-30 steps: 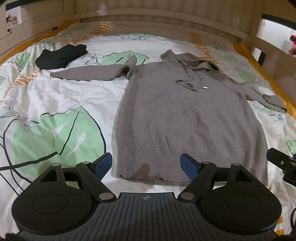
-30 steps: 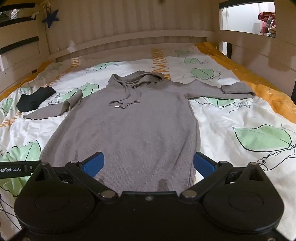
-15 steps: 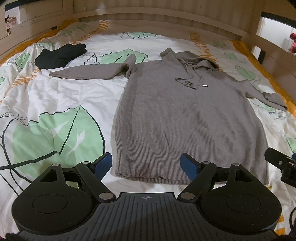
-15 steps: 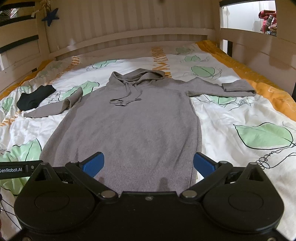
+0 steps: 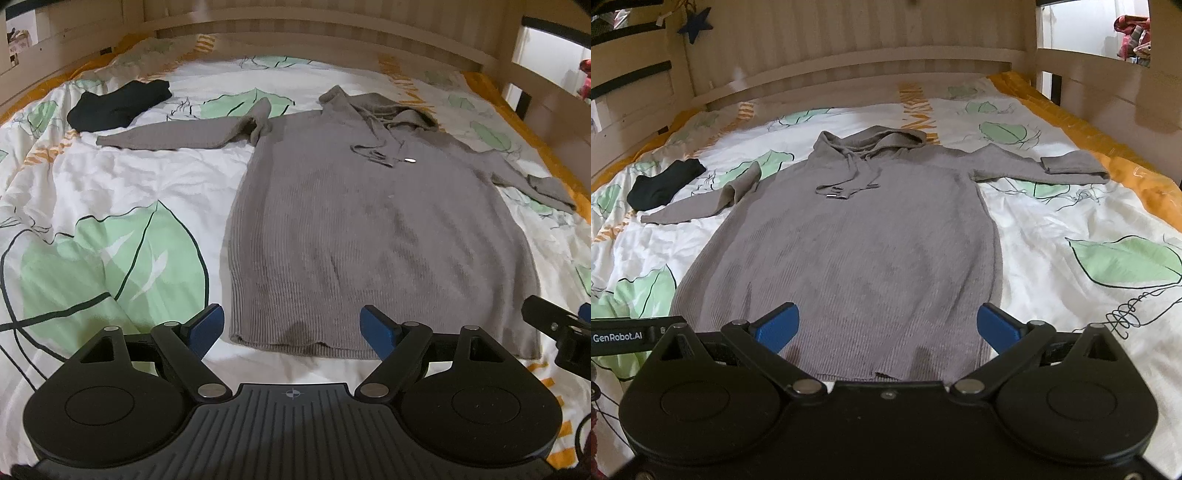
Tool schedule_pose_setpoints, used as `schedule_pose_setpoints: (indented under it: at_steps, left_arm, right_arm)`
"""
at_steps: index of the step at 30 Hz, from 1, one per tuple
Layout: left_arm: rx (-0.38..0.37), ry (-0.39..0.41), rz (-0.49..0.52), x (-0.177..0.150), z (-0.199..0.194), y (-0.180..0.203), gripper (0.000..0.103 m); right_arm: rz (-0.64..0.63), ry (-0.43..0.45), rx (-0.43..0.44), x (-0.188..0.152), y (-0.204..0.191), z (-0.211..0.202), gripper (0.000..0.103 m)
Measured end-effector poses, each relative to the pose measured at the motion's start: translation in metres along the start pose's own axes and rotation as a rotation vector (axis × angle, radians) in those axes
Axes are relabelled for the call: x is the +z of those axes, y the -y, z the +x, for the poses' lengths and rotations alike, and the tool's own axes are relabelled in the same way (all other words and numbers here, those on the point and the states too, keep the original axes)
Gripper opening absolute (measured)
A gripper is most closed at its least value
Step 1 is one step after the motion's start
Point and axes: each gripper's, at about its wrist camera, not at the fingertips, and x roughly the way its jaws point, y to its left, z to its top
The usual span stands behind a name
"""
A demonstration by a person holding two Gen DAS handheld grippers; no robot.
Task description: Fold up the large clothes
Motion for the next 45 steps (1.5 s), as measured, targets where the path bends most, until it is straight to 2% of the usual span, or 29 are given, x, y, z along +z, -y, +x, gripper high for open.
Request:
schedule_pose_setpoints:
  at_steps: [20,37,45]
  left_arm:
    - [0.010,-0.052,-0.001,0.000,0.010,-0.001,0.080]
    - [-0.003,-0.159,-0.008,-0.002,0.039,-0.007,0.080]
    - [-0.050,-0.138,-0.006,0.023,0.053,-0.018,0.080]
  right_arm:
    - [0.002,-0.038,0.012,-0.003,-0.002,0.008,0.102]
    - [0.010,-0.175,0.044,-0.009,-0.001,0.040,0.102]
    - [-0.023,-0.221,0.088,0.008,-0.002,0.063,0.102]
